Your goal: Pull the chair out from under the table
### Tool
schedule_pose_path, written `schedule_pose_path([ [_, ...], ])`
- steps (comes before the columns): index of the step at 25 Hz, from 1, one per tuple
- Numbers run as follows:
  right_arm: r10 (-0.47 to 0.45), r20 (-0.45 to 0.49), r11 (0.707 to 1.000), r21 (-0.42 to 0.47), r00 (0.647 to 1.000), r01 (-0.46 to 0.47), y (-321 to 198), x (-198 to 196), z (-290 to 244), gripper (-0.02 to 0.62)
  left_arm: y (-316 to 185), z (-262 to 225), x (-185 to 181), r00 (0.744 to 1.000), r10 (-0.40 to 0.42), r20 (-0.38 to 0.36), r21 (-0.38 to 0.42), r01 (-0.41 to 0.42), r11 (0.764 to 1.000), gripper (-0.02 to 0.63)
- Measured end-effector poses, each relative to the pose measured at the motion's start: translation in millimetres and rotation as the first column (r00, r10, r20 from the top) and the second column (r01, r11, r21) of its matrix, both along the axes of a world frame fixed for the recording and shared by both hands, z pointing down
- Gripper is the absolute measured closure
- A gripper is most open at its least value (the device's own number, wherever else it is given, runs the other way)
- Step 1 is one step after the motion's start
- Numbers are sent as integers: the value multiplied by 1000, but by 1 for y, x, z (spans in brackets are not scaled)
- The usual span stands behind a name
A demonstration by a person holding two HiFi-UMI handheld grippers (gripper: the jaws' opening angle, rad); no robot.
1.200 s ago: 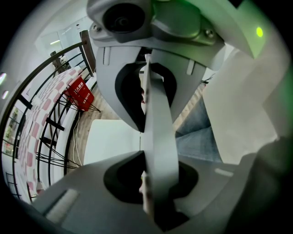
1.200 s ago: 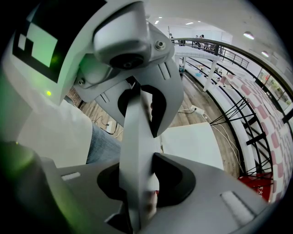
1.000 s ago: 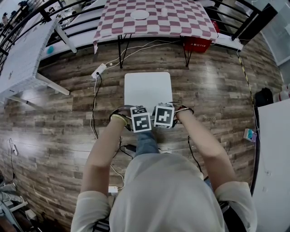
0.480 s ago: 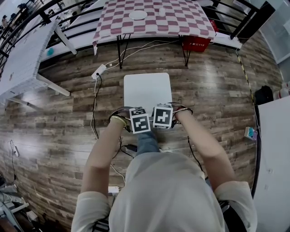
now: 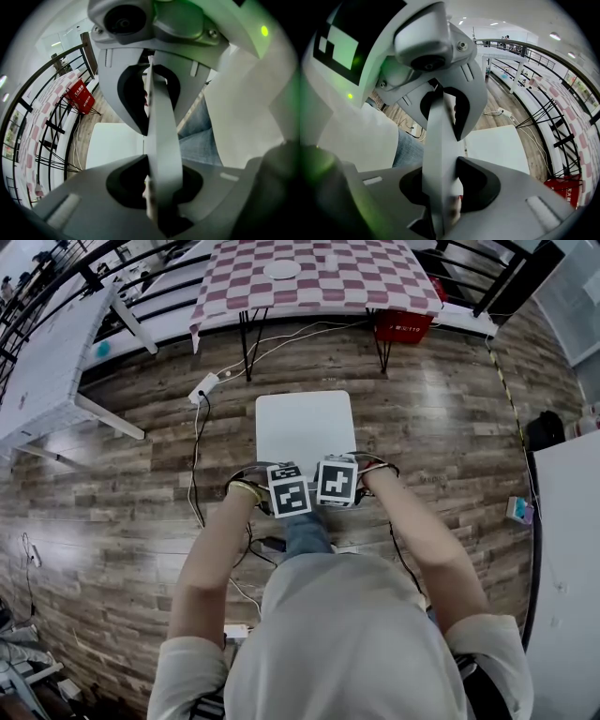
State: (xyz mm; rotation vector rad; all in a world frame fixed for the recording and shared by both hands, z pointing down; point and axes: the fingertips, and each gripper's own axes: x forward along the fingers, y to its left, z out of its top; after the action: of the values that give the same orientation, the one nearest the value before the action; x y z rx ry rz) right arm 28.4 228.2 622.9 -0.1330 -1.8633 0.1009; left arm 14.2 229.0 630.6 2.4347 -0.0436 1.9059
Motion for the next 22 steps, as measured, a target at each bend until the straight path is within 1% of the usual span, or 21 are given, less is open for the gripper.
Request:
schedule_pose_path([
  [15,4,11,1000,-4,1000,-4,28,-1,-2,495,28,-1,0,1000,0,-5,-1,0,1000,526],
  [22,12,19,1000,-5,1000,-12,32,1,-2,494,32,-1,2,1000,-5,-8,-1,5,1000,526],
])
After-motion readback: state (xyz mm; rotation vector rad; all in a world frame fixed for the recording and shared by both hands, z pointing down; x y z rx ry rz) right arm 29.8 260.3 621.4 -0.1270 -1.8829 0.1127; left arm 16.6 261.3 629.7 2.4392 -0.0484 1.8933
